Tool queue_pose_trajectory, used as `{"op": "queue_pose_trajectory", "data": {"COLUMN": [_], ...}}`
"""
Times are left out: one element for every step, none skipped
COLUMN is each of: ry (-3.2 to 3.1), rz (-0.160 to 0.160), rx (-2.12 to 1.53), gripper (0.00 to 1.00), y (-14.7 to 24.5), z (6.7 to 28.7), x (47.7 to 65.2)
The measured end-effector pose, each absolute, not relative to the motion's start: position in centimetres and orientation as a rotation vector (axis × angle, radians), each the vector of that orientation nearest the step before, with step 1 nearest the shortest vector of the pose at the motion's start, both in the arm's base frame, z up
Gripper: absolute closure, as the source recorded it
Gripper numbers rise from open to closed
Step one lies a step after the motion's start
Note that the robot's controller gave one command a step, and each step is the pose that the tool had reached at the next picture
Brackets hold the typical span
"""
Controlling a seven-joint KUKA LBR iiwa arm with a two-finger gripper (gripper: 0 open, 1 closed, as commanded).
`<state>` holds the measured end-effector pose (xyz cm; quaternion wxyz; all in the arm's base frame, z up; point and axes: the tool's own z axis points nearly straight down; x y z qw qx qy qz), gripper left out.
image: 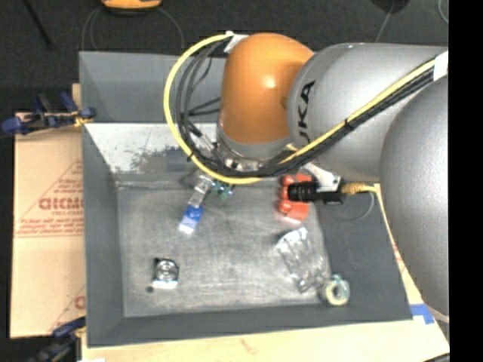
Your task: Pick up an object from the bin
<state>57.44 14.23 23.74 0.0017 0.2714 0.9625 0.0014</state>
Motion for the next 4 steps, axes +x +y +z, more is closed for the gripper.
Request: {"op": "queue_pose_trajectory", "data": {"ry": [3.123, 3.033, 3.108, 3.103], "rz": [-0.004, 0.009, -0.006, 0.002], "rx": [0.357, 0.795, 0.479, 0.48], "gripper": [1.0, 1.0, 1.0, 0.0], "y": [13.1, 18.7, 15.7, 15.9], "z": [14.7, 28.2, 16.4, 16.7], "x": [52.3, 48.5, 49.0, 49.1]}}
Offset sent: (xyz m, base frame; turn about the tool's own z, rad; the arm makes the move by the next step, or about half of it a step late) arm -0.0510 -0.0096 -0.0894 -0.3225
